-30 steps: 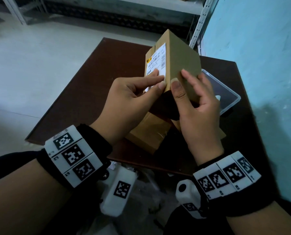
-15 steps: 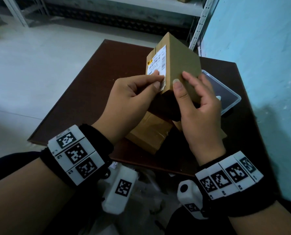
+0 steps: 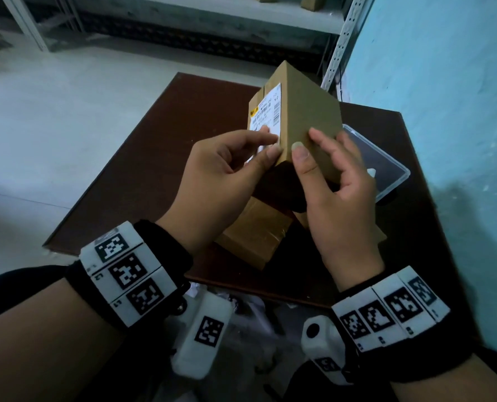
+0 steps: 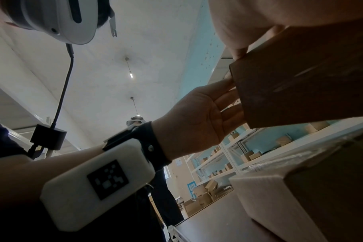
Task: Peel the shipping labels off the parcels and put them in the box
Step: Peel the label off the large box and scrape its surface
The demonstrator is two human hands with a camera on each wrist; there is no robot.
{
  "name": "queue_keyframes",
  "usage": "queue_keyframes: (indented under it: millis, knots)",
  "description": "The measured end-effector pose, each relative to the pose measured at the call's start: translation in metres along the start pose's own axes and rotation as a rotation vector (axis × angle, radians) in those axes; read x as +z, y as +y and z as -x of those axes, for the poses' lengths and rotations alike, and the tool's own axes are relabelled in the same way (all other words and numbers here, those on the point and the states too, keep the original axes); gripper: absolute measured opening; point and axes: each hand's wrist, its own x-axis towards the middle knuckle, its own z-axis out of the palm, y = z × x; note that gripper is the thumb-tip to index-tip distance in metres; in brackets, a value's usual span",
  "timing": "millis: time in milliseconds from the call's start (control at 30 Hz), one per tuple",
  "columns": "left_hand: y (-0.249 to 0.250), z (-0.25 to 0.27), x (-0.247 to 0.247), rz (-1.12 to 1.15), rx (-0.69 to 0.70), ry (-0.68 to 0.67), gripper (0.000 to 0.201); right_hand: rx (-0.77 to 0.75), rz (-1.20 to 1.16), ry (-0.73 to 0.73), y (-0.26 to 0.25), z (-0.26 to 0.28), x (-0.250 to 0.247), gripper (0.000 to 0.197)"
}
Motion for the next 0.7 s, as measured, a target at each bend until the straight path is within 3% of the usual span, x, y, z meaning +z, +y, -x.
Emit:
queue_keyframes:
  millis: [533, 700]
  knots:
    - [-0.0014, 0.0047, 0.0052, -0.075, 0.088, 0.045, 0.006, 0.007, 0.037, 0.009, -0.0033, 0.0027, 0.0009, 0.05]
    - [-0.0019, 0.005, 0.0083, -0.122, 0.091, 0.079, 0.007, 0.011, 0.048, 0.028, -0.0016, 0.0019, 0.0044, 0.058]
